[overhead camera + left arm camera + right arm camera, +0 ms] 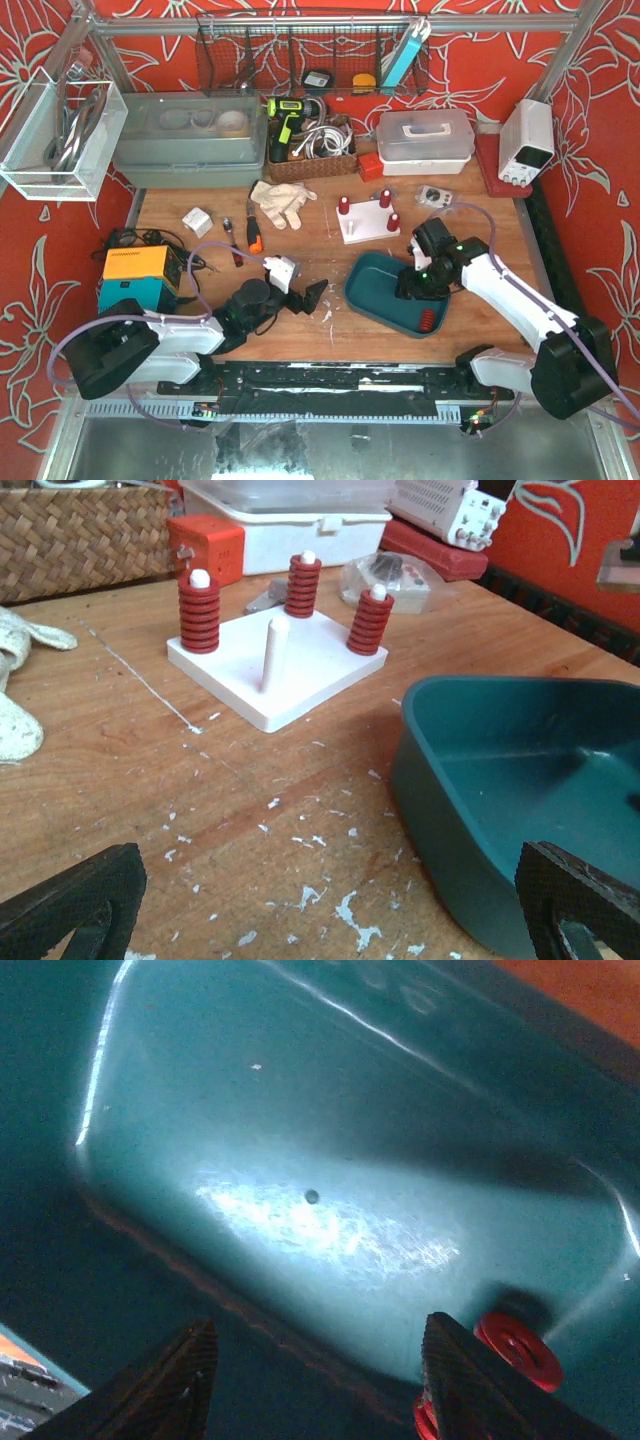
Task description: Install the large spring
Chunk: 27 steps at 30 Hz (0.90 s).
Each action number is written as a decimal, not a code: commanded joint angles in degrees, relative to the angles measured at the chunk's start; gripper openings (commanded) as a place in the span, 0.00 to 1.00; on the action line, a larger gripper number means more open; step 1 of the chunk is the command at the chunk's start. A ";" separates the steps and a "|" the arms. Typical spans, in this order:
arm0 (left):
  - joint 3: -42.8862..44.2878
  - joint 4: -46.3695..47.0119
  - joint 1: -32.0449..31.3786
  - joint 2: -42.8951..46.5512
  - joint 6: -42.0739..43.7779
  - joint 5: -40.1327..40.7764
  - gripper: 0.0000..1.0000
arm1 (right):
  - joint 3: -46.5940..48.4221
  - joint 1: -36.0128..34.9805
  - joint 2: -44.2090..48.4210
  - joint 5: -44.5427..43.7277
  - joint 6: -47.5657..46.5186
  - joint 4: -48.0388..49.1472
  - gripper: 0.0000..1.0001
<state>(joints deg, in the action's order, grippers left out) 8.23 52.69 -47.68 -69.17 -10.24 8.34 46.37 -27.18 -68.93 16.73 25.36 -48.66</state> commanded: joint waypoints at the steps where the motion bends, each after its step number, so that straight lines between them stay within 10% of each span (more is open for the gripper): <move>1: 0.94 4.88 0.13 -0.78 1.21 -0.56 1.00 | -2.22 -0.28 3.42 -4.10 12.66 -3.75 0.60; 27: 2.76 -0.71 0.05 3.98 1.63 -1.09 1.00 | 0.92 -8.00 0.11 -23.30 32.60 -11.92 0.60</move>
<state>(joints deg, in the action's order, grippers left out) 9.87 52.12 -47.68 -66.35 -9.19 7.05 46.76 -34.39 -67.29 -3.25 55.90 -59.64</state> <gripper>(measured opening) 0.998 0.596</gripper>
